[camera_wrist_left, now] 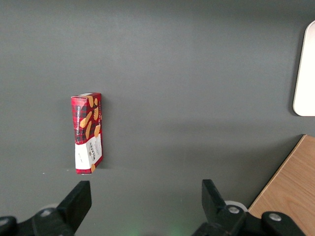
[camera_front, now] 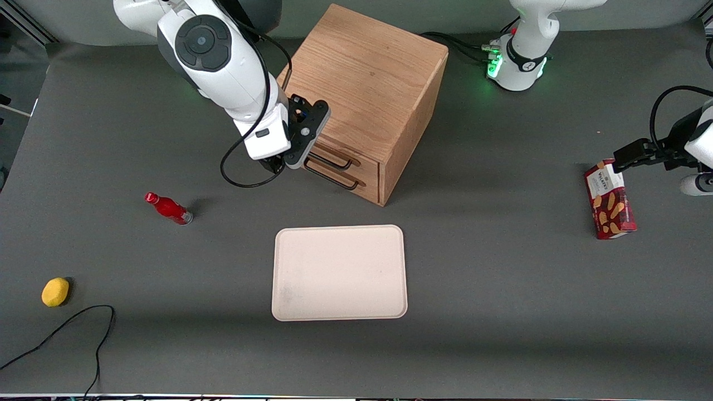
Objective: Open upper drawer
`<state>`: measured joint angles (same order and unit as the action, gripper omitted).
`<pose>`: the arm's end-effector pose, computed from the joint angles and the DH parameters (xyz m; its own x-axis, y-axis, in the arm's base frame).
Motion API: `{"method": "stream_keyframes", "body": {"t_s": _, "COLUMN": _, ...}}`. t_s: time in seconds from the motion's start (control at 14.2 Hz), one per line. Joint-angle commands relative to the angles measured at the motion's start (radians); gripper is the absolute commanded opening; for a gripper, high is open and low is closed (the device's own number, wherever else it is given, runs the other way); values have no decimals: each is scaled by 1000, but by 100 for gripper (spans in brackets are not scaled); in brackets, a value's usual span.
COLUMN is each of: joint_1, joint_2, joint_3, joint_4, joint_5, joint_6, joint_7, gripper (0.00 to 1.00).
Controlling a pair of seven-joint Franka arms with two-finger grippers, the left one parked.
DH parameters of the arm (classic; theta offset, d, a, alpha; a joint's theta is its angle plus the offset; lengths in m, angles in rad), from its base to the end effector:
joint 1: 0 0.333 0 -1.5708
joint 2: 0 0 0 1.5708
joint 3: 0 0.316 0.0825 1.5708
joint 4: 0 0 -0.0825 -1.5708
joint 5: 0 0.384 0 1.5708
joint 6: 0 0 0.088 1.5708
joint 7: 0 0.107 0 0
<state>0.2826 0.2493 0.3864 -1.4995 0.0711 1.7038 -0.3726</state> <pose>0.5058 0.3760 0.5324 0.5240 0.8511 0.0328 0.8431 -0.5128 -0.1618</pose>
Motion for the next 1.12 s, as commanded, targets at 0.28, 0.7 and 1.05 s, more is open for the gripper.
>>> {"method": "stream_keyframes", "body": {"t_s": 0.28, "joint_1": 9, "joint_2": -1, "joint_3": -12, "joint_4": -53, "joint_5": 19, "joint_6": 82, "joint_7": -12, "gripper": 100}}
{"method": "stream_keyframes", "body": {"t_s": 0.7, "joint_1": 10, "joint_2": -4, "joint_3": -12, "joint_4": -136, "joint_5": -11, "joint_6": 157, "joint_7": -14, "gripper": 100}}
{"method": "stream_keyframes", "body": {"t_s": 1.05, "joint_1": 13, "joint_2": -5, "joint_3": -12, "joint_4": -191, "joint_5": -19, "joint_6": 218, "joint_7": -14, "gripper": 100}}
